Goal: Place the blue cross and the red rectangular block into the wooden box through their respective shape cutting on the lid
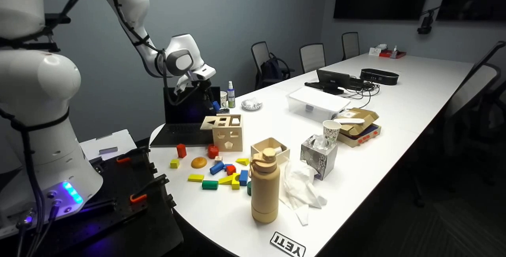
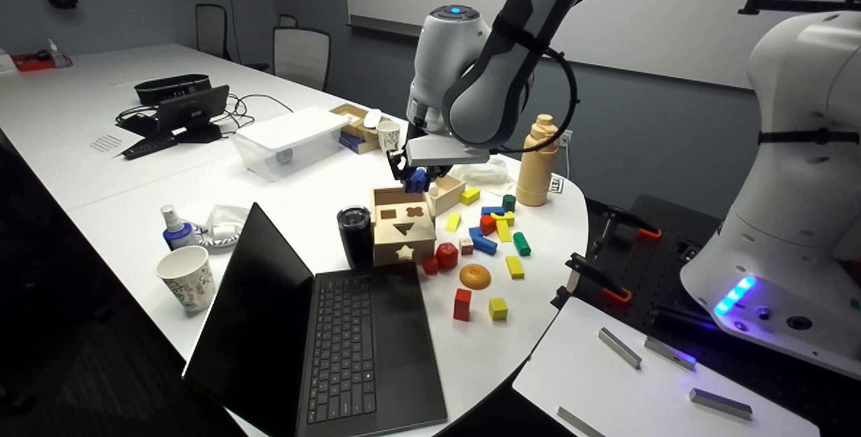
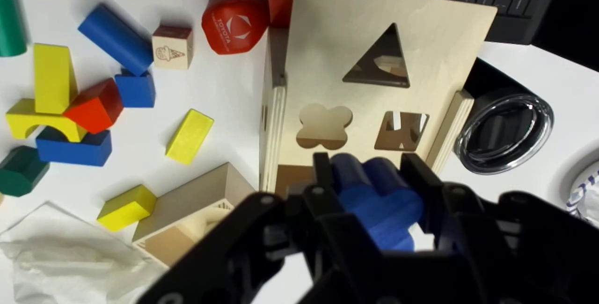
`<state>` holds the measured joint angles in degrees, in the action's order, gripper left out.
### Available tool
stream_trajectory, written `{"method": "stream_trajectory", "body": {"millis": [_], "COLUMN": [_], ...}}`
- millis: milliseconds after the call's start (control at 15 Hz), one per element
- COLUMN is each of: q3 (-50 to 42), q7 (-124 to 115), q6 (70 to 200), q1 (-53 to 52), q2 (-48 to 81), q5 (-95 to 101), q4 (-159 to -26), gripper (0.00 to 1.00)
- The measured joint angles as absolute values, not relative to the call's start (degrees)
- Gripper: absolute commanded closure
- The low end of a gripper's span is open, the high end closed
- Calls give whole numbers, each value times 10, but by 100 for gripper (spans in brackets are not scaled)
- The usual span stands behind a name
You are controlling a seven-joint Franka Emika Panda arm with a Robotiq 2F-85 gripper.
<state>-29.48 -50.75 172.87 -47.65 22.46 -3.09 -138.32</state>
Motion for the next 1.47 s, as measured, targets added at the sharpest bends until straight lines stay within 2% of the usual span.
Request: {"method": "stream_trajectory", "body": {"millis": [333, 600, 1467], "q3": [-169, -109, -32], "q7": [-485, -457, -406], "q6": [1728, 1720, 1646], "q1": [-338, -261, -157], "q2": [224, 236, 303], "q5": [-32, -32, -42], "q4": [-1380, -1362, -1266], "gripper": [84, 84, 84]}}
